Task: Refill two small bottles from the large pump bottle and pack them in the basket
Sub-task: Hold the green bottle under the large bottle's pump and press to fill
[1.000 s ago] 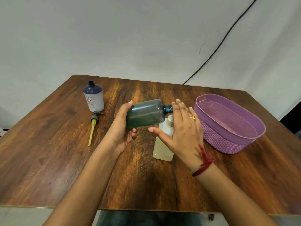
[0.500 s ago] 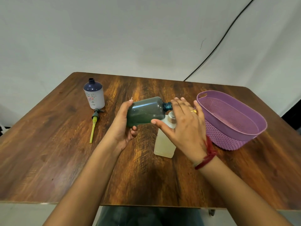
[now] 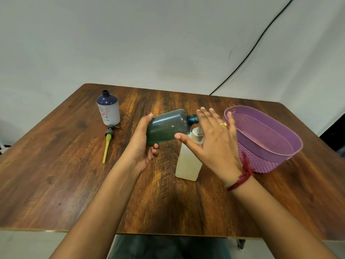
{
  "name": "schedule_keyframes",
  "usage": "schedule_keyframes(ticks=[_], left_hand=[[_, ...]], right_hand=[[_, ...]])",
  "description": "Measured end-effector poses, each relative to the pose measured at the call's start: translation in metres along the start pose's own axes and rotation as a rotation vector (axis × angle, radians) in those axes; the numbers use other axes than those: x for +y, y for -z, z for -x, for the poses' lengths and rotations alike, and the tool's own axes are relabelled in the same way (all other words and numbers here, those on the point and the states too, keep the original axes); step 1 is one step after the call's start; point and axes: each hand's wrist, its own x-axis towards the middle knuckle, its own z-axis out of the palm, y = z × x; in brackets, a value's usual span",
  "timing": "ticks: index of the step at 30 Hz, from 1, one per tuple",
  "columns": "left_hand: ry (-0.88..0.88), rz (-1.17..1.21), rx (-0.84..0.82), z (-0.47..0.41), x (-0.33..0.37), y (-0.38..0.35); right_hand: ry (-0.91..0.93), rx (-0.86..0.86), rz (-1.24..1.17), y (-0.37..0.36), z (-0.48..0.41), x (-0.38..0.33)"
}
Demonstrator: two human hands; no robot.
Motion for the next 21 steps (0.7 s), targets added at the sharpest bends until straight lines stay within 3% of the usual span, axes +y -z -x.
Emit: schedule_keyframes(ticks=[21], left_hand=[[-0.014, -0.034, 0.011, 0.002, 0.002, 0.001]], right_hand=[[-0.003, -0.004, -0.042, -0.009, 0.007, -0.003]])
